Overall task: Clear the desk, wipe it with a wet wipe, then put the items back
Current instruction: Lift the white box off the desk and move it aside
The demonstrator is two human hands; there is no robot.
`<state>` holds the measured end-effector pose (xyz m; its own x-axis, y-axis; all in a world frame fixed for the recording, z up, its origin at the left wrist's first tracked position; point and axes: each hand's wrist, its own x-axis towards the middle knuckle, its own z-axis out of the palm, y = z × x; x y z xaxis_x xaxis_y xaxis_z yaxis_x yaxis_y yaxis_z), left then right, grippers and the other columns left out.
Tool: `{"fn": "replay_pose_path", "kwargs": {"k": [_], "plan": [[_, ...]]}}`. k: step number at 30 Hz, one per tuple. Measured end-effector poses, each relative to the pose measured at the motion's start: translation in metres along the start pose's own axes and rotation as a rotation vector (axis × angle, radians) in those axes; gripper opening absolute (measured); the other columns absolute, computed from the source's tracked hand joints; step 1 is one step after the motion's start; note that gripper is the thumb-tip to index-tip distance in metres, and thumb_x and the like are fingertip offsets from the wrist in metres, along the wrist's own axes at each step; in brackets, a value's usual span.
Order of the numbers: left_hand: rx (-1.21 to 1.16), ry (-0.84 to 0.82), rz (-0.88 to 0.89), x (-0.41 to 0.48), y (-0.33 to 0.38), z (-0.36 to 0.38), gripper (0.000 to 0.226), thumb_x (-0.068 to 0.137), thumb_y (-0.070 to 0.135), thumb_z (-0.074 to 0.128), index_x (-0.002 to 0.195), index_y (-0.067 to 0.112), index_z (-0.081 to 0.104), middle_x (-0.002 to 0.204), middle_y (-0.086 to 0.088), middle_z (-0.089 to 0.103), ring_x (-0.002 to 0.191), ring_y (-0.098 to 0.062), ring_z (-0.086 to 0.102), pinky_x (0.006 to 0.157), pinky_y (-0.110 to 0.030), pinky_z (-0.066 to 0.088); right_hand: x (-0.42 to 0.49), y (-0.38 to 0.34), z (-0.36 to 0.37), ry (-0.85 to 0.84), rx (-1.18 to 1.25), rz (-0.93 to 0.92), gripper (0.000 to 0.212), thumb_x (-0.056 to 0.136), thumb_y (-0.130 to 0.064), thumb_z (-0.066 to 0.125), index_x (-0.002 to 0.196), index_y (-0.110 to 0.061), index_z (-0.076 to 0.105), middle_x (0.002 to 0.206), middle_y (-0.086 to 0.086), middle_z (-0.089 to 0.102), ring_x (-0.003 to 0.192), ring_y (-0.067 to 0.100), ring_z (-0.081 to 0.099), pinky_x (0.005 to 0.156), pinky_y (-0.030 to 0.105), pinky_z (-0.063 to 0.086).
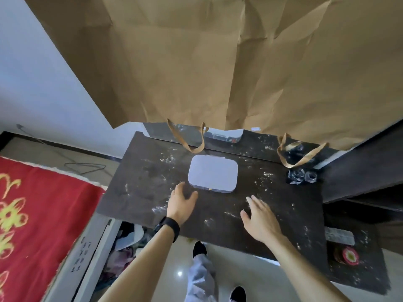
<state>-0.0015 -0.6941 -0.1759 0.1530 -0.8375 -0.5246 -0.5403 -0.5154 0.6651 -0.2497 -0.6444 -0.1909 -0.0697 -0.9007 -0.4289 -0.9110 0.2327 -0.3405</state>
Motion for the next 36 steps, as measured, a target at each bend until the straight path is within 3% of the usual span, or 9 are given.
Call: {"fn": "replay_pose_path", "kwargs": {"k": [3, 7, 11, 13, 15, 23, 26, 32, 36], "plan": [[-0.108, -0.016, -0.084, 0.041, 0.01, -0.004, 0.067, 0.091, 0.044, 0.061, 0.149, 0.02, 0.036, 0.143, -0.003, 0.05, 0.13, -0.022, 0.048, 0.103, -0.03, 0.038, 0.036, -0.022, 0.001, -0.049, 0.075, 0.068, 0.071, 0.1, -0.043, 0.046, 0.158, -0.02, 0.012, 0.167, -0.002, 0.007, 0.152, 0.022, 0.016, 0.121, 0.037, 0.019], [-0.198, -0.085, -0.127, 0.076, 0.018, -0.003, 0.06, 0.093, 0.042, 0.059, 0.147, 0.021, 0.041, 0.133, 0.003, 0.059, 0.123, -0.02, 0.055, 0.107, -0.035, 0.039, 0.06, -0.042, 0.016, -0.069, 0.319, 0.167, 0.079, 0.089, -0.04, 0.062, 0.154, -0.026, 0.019, 0.158, -0.004, 0.034, 0.142, 0.021, 0.036, 0.109, 0.041, 0.041], [-0.16, -0.157, -0.044, 0.09, 0.021, 0.001, 0.023, 0.096, 0.031, 0.056, 0.118, 0.033, 0.061, 0.103, 0.014, 0.068, 0.102, -0.016, 0.064, 0.084, -0.025, 0.049, 0.058, -0.048, 0.035, -0.092, 0.484, 0.252, 0.095, 0.083, -0.039, 0.069, 0.157, -0.027, 0.011, 0.165, -0.001, 0.018, 0.151, 0.02, 0.02, 0.12, 0.043, 0.026], [-0.196, -0.168, -0.034, 0.089, 0.022, 0.002, 0.023, 0.096, 0.029, 0.058, 0.119, 0.026, 0.062, 0.103, 0.012, 0.067, 0.092, -0.008, 0.063, 0.07, -0.013, 0.045, 0.057, -0.046, 0.041, -0.106, 0.482, 0.254, 0.101, 0.082, -0.039, 0.072, 0.157, -0.027, 0.005, 0.167, -0.002, 0.01, 0.153, 0.02, 0.013, 0.122, 0.041, 0.019], [-0.257, -0.154, -0.085, 0.085, 0.021, 0.003, 0.035, 0.095, 0.032, 0.063, 0.125, 0.017, 0.056, 0.112, 0.005, 0.065, 0.096, -0.009, 0.062, 0.076, -0.017, 0.045, 0.058, -0.042, 0.04, -0.118, 0.525, 0.246, 0.104, 0.08, -0.043, 0.074, 0.157, -0.029, 0.006, 0.166, -0.003, 0.012, 0.152, 0.021, 0.017, 0.122, 0.043, 0.021], [-0.476, -0.184, -0.176, 0.076, 0.006, 0.006, 0.034, 0.09, 0.037, 0.069, 0.112, 0.024, 0.047, 0.118, -0.003, 0.067, 0.102, -0.016, 0.065, 0.086, -0.035, 0.052, 0.048, -0.04, 0.019, -0.114, 0.701, 0.139, 0.066, 0.095, -0.055, 0.053, 0.151, -0.036, 0.026, 0.151, -0.02, 0.035, 0.137, 0.003, 0.034, 0.103, 0.026, 0.026], [-0.525, -0.227, -0.179, 0.069, 0.01, 0.006, 0.038, 0.092, 0.028, 0.068, 0.12, 0.026, 0.043, 0.118, -0.009, 0.066, 0.091, -0.02, 0.064, 0.076, -0.033, 0.053, 0.05, -0.037, 0.02, -0.072, 0.713, 0.261, 0.061, 0.099, -0.06, 0.038, 0.152, -0.03, 0.033, 0.153, -0.013, 0.043, 0.139, 0.014, 0.042, 0.114, 0.035, 0.033], [-0.684, -0.41, -0.183, 0.046, 0.006, -0.006, 0.053, 0.091, 0.015, 0.069, 0.131, 0.047, 0.055, 0.114, -0.007, 0.07, 0.076, -0.027, 0.058, 0.073, -0.04, 0.05, 0.044, -0.036, 0.003, 0.004, 1.331, 0.471, 0.028, 0.097, -0.029, 0.063, 0.124, -0.027, 0.06, 0.113, -0.001, 0.072, 0.104, 0.019, 0.069, 0.095, 0.037, 0.055], [-0.68, -0.527, -0.136, 0.032, 0.012, -0.004, 0.052, 0.093, 0.02, 0.066, 0.134, 0.049, 0.053, 0.129, -0.008, 0.065, 0.089, -0.03, 0.061, 0.069, -0.032, 0.049, 0.015, -0.023, -0.008, -0.019, 1.506, 0.42, 0.034, 0.095, -0.015, 0.066, 0.126, -0.028, 0.063, 0.114, 0.001, 0.074, 0.104, 0.021, 0.07, 0.096, 0.038, 0.056]]}}
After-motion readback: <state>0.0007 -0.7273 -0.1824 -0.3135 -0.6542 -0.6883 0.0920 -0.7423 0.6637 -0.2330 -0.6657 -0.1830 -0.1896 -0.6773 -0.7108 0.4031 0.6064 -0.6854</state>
